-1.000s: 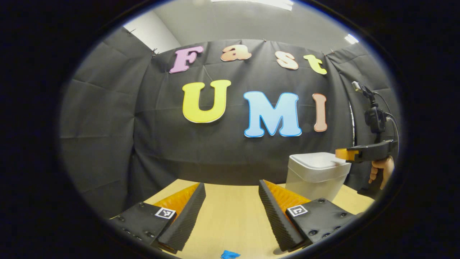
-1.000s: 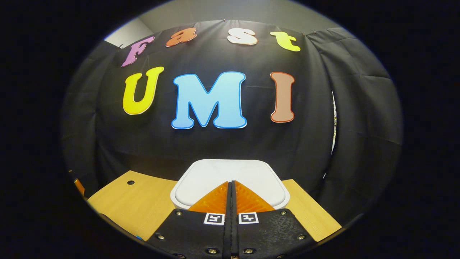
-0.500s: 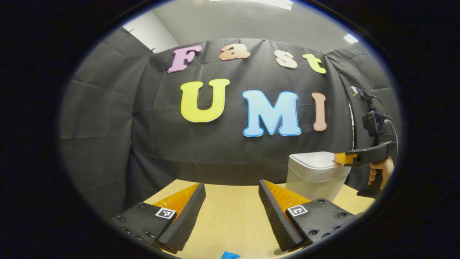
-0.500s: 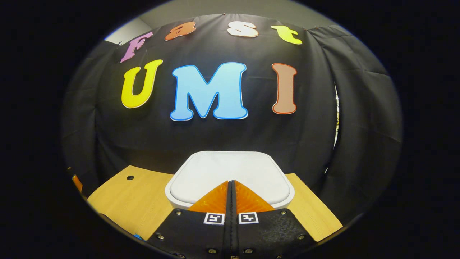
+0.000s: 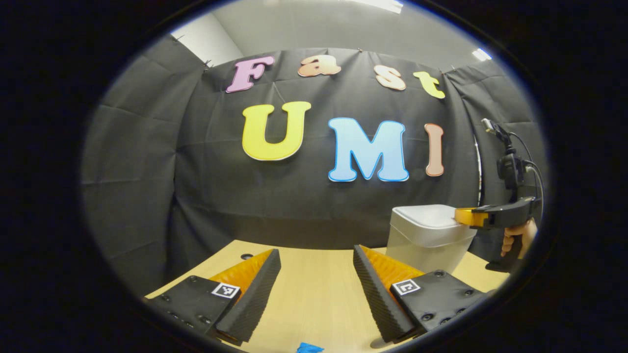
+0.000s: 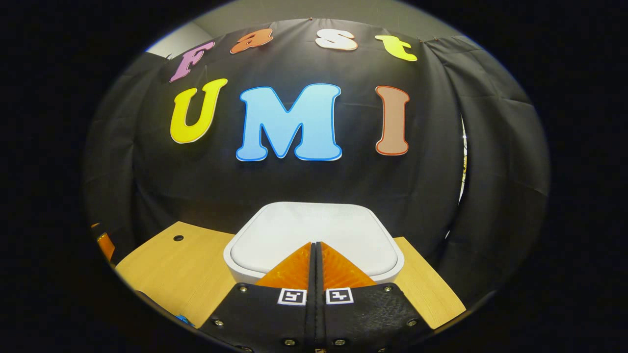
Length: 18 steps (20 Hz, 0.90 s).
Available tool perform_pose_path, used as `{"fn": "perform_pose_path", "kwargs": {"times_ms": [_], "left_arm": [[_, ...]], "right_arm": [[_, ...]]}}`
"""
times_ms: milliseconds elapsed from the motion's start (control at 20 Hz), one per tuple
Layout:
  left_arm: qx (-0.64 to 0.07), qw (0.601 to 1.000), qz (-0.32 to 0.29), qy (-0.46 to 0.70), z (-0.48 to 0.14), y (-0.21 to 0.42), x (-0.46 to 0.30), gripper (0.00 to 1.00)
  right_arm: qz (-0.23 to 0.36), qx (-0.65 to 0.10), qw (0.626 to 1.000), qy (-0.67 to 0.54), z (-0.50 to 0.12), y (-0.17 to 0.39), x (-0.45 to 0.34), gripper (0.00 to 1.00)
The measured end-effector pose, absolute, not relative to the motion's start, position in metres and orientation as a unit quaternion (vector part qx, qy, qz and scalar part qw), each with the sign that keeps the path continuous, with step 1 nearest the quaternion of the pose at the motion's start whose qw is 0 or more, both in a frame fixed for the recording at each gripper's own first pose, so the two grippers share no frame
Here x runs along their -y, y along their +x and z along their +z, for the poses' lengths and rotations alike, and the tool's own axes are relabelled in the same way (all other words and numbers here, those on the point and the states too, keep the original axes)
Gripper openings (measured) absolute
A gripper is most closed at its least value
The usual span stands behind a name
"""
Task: Press the lid of the desktop garbage bin to open it, pick up the crumpled paper on the desktop and throw it into the bin, then pick up the pop can on the desktop and drop it into the bin, and finally close the garbage bin lid.
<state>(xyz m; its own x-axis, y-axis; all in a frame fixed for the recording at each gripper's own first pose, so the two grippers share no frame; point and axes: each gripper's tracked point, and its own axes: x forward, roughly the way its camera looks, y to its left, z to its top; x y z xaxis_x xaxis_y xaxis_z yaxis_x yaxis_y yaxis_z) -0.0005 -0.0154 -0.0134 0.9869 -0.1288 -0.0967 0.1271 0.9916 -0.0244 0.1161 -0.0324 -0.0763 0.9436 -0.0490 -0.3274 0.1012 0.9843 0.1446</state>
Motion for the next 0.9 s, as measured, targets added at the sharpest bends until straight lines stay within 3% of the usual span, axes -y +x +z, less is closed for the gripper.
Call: {"fn": "perform_pose_path", "kwargs": {"times_ms": [400,700,750,900], "left_arm": [[-0.036,0.998,-0.058,-0.01,-0.007,0.0,0.017,0.94],[-0.027,0.999,-0.039,-0.006,-0.003,0.0,0.015,0.94],[-0.025,0.999,-0.033,-0.003,-0.003,-0.001,0.013,0.99],[-0.026,1.0,-0.012,0.0,-0.003,-0.003,0.009,0.99]], "right_arm": [[-0.052,-0.156,0.984,0.061,-0.065,0.119,0.036,0.0],[-0.029,-0.144,0.986,0.085,-0.051,0.119,0.037,0.0],[-0.025,-0.136,0.987,0.086,-0.046,0.118,0.039,0.0],[-0.013,-0.116,0.989,0.089,-0.033,0.12,0.043,0.0]]}}
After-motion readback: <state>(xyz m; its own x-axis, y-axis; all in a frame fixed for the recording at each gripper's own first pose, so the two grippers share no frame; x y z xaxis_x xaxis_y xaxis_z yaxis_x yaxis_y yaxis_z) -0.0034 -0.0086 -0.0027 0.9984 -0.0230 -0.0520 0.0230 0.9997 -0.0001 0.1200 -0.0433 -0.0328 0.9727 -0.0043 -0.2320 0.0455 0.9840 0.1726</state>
